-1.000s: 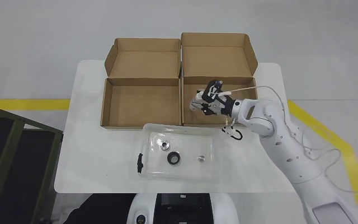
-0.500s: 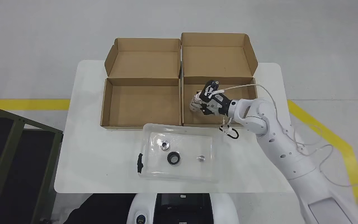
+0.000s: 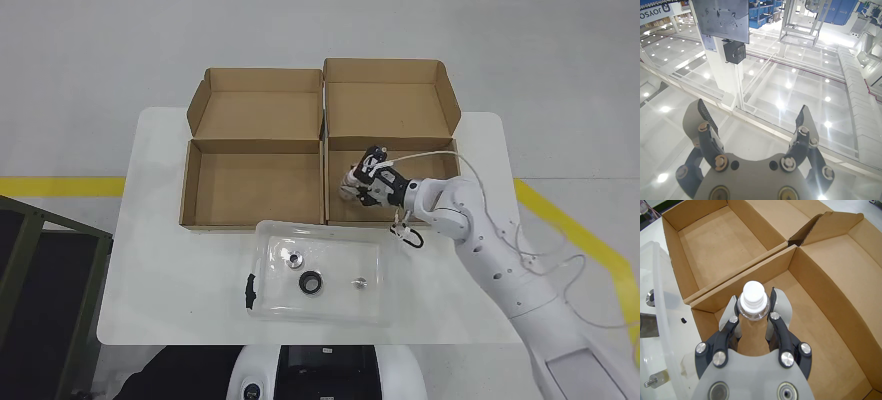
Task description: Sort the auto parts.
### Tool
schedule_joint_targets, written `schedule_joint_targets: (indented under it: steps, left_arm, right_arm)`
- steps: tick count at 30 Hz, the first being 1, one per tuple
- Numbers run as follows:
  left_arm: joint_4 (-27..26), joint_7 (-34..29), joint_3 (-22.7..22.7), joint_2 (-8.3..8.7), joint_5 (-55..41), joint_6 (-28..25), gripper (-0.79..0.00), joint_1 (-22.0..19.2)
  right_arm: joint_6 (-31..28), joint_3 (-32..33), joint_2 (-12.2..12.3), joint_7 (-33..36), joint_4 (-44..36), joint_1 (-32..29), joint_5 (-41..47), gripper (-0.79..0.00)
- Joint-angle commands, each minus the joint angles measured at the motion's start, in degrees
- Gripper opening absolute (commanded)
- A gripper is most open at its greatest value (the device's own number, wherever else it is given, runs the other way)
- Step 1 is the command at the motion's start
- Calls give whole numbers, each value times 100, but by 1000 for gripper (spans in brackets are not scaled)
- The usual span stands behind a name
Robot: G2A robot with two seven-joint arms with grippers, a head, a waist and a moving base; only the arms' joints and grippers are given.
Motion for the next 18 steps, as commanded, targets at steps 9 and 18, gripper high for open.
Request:
schedule_joint_targets:
  steps: [9,18]
  left_arm:
    - [0,0,0,0,0,0,0,0]
    - [0,0,0,0,0,0,0,0]
  right_arm:
    - [-41,262,58,-80,-389,-161,-104,0]
    - [-252,906,264,166,-1730,-779,-166,0]
